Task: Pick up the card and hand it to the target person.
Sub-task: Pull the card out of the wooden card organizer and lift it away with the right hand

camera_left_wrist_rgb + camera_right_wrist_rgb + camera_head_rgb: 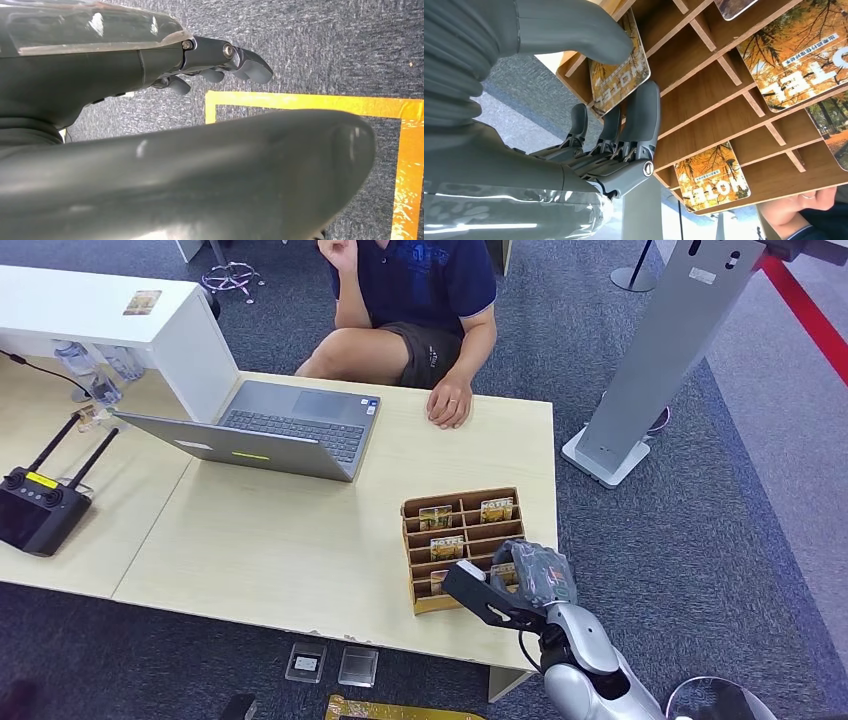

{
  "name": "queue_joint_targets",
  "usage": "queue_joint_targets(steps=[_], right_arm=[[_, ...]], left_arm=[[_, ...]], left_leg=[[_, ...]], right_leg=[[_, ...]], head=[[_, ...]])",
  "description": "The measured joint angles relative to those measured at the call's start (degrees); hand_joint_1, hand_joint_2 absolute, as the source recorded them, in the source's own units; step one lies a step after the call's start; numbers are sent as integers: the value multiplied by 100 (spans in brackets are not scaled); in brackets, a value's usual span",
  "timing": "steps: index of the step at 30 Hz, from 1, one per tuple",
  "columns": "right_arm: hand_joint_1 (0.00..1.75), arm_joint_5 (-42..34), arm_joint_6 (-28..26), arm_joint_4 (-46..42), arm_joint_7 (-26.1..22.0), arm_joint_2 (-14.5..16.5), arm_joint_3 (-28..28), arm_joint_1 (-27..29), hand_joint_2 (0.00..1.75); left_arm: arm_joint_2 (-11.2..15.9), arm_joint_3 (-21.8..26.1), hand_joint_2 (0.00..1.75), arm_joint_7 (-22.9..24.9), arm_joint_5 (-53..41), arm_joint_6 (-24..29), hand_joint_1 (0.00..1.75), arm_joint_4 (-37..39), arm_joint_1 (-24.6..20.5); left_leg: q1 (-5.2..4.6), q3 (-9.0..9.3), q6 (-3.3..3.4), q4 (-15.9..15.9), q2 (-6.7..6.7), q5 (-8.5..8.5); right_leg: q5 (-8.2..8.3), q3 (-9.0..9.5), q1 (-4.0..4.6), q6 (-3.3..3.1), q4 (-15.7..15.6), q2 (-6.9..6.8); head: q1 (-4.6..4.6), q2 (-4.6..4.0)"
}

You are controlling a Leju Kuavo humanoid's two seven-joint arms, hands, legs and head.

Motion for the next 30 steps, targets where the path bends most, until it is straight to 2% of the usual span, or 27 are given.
queue_joint_targets(steps=[14,26,30], right_arm=[[102,17,19,0,39,-2,-6,7,175],[159,23,17,0,44,-9,-10,11,175],[174,26,11,0,37,-9,-20,4,175]], left_arm=[[0,1,0,0,-4,-1,0,0,0],[0,-1,0,0,-6,-1,0,0,0],[0,0,175,0,-12,-2,0,0,0]], left_leg=[[0,0,0,0,0,0],[0,2,0,0,0,0],[0,4,0,0,0,0]], right_leg=[[0,0,0,0,0,0],[0,1,0,0,0,0],[0,3,0,0,0,0]], head=[[0,0],[-1,0],[0,0]])
